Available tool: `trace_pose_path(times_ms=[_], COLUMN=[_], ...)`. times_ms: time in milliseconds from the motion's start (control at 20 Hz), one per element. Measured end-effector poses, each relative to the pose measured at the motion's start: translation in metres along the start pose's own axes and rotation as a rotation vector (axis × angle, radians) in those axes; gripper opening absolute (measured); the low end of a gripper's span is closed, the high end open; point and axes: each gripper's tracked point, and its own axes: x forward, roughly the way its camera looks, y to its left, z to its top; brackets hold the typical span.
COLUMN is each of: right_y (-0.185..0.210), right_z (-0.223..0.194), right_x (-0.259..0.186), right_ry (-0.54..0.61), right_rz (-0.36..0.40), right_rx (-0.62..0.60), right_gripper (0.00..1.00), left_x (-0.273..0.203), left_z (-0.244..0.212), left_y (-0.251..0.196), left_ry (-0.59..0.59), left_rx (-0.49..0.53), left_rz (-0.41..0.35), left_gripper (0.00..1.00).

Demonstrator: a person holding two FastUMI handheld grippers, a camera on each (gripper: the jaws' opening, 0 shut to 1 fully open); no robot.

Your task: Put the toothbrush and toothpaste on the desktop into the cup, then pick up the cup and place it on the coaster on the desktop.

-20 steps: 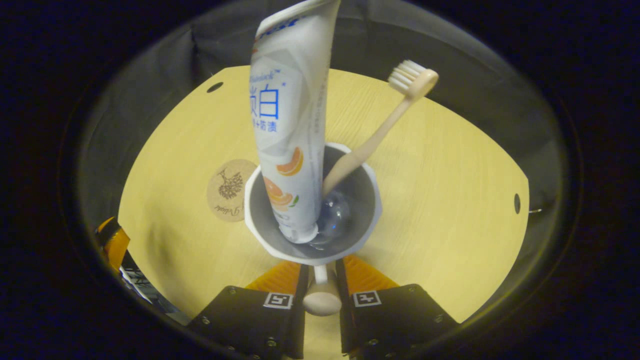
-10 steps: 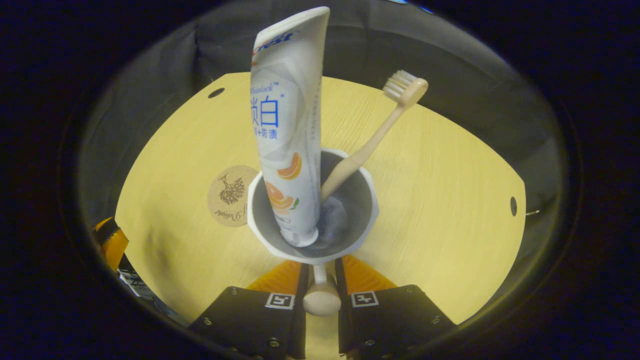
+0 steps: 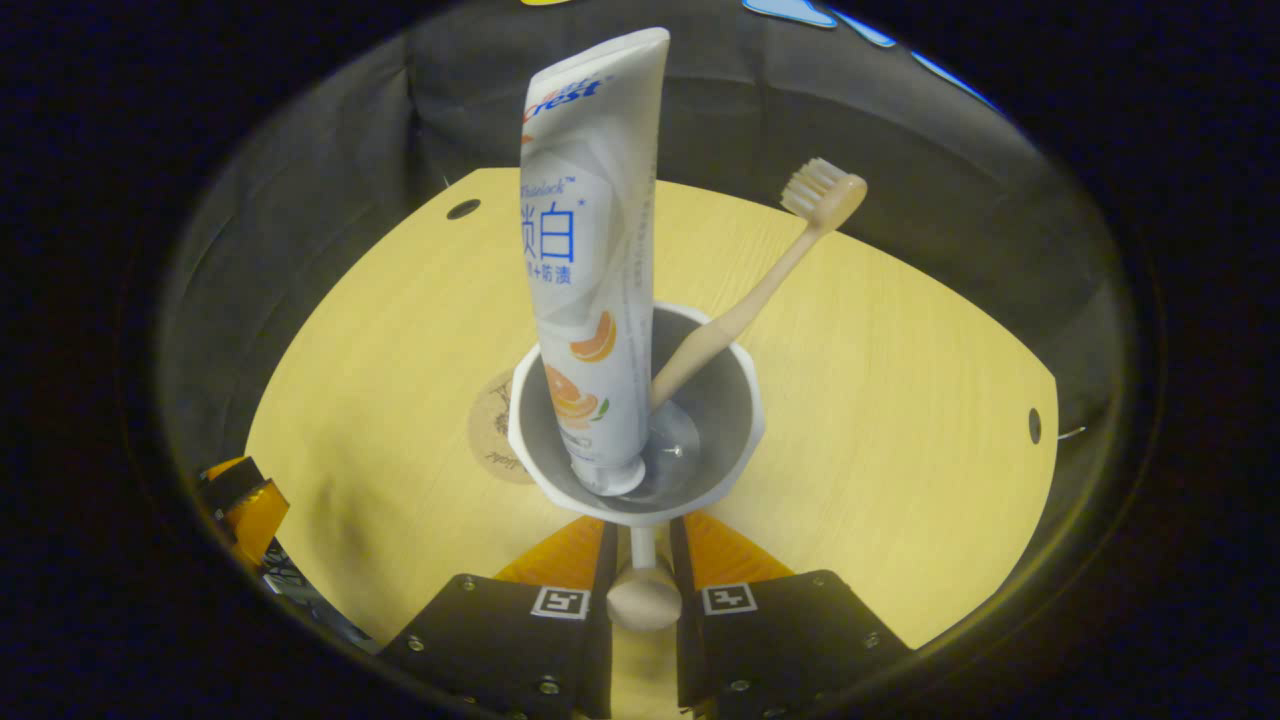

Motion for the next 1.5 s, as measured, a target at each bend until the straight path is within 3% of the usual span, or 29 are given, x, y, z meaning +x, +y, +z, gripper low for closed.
trace_pose_path(times_ms=[500,800,950,1200,1500], right_y=[0.05,0.053,0.044,0.05,0.045], right_z=[0.018,0.028,0.024,0.018,0.014], right_x=[0.016,0.056,0.049,0.045,0.014], right_ry=[0.001,0.017,0.004,0.009,-0.048], right_rz=[0.053,0.033,0.01,0.026,0.033], right_rx=[-0.06,-0.092,-0.121,-0.032,0.022], right_gripper=[0.26,0.26,0.26,0.3,0.3], left_x=[-0.023,-0.028,-0.025,-0.023,0.011], left_z=[-0.017,-0.022,-0.018,-0.014,0.001], left_y=[-0.015,-0.013,-0.014,-0.015,-0.029], left_ry=[0.003,0.016,0.019,0.018,0.0], left_rx=[-0.017,-0.041,-0.047,-0.029,0.032], left_rz=[0.035,0.056,0.058,0.041,0.0], left_gripper=[0.84,0.84,0.84,0.84,0.84])
